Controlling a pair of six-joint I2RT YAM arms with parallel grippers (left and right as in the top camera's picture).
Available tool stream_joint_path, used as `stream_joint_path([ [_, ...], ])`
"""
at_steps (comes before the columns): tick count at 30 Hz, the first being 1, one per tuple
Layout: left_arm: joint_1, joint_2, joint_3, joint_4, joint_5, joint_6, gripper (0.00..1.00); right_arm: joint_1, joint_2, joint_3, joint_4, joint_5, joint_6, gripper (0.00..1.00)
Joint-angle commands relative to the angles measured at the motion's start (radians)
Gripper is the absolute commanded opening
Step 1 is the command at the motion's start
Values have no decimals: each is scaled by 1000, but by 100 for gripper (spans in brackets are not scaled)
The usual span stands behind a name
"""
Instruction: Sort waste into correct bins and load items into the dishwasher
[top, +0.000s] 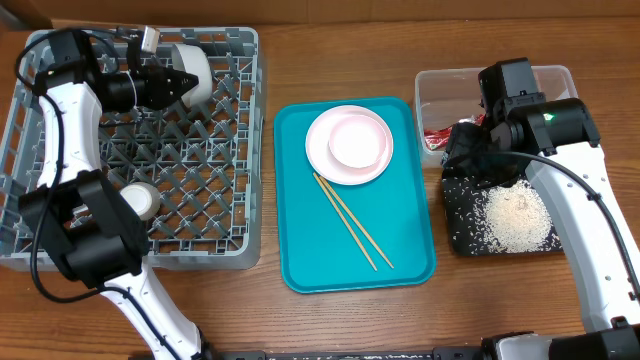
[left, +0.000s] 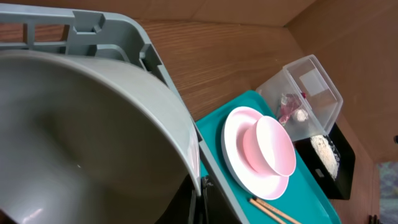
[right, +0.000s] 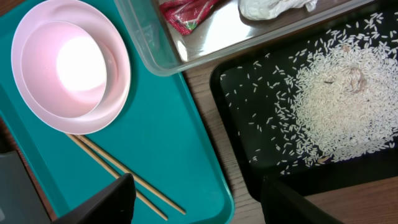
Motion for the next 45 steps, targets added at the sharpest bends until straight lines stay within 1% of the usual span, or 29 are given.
stream_joint_path([
  [1, 6, 35, 21, 18, 40, 22, 4, -1, -5, 12, 3, 0, -2, 66],
  [7, 26, 42, 21, 12, 17, 22, 4, -1, -5, 12, 5, 0, -2, 66],
  [11, 43, 42, 21, -27, 5, 23, 4, -1, -5, 12, 8, 0, -2, 66],
  [19, 61, 42, 21, -137, -170, 23, 4, -1, -5, 12, 11, 0, -2, 67],
  [24, 61, 42, 21, -180, -276, 22, 4, -1, -5, 12, 10, 0, -2, 67],
  [28, 62, 41, 21, -214, -370, 21, 11, -1, -5, 12, 10, 0, -2, 67],
  [29, 65, 41, 21, -227, -388, 21, 16, -1, -5, 12, 10, 0, -2, 67],
  [31, 71, 41, 21, -250, -418, 14, 21, -1, -5, 12, 10, 0, -2, 67],
  [33, 79, 40, 22, -265, -436, 11, 30, -1, -5, 12, 11, 0, -2, 67],
  [40, 111, 22, 24, -271, -454, -81, 39, -1, -5, 12, 10, 0, -2, 67],
  [45, 129, -39, 24, -278, -455, -91, 48, -1, -5, 12, 10, 0, -2, 68],
])
